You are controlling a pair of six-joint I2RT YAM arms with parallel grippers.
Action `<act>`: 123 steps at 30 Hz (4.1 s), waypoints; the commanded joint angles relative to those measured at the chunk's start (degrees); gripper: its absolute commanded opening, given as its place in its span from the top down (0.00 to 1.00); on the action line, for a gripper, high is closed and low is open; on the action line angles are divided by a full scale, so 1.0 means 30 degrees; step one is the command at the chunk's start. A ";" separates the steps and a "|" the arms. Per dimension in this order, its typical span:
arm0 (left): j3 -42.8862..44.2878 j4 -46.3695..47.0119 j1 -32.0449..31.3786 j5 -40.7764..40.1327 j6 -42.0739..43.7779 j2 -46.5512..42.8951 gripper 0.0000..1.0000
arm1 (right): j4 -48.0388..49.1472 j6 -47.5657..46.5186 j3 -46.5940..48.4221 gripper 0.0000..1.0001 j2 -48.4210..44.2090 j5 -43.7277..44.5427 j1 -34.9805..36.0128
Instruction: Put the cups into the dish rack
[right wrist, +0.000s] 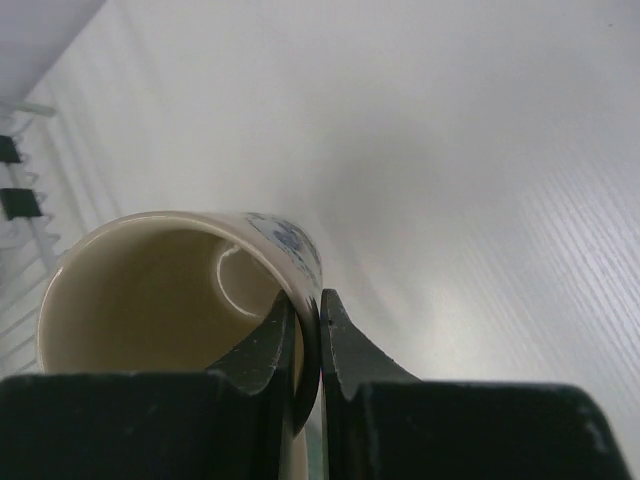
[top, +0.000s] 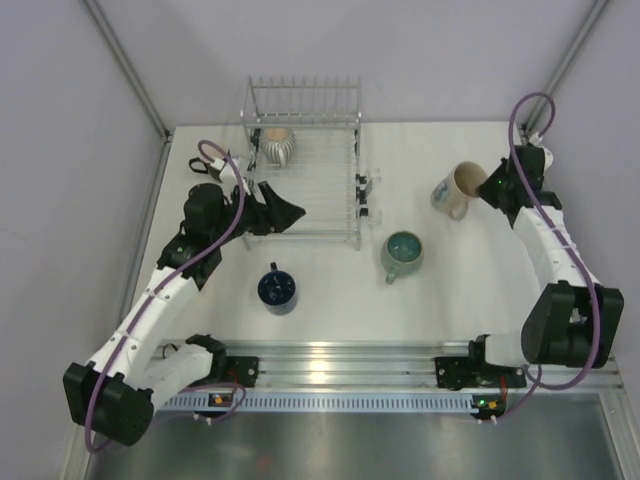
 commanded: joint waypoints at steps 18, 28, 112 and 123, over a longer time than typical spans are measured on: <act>-0.1111 1.5793 -0.0277 0.6607 -0.6595 0.3586 0.25 | 1.8848 1.1565 -0.5387 1.00 -0.7789 -0.8393 0.4831; -0.0321 1.7184 -0.2182 0.5525 -0.6219 0.4876 0.25 | 2.5154 1.3238 -0.4747 1.00 -0.5299 -0.6684 0.9061; -0.1230 1.3997 -0.3180 0.0194 -0.1152 0.2886 1.00 | 2.5195 1.1512 -0.7849 0.17 -0.1957 -1.2015 0.8626; 0.1405 0.4181 -0.3033 -0.8616 0.4852 0.3525 1.00 | 1.6167 0.6624 -0.7294 0.16 -0.5789 -1.1286 0.7803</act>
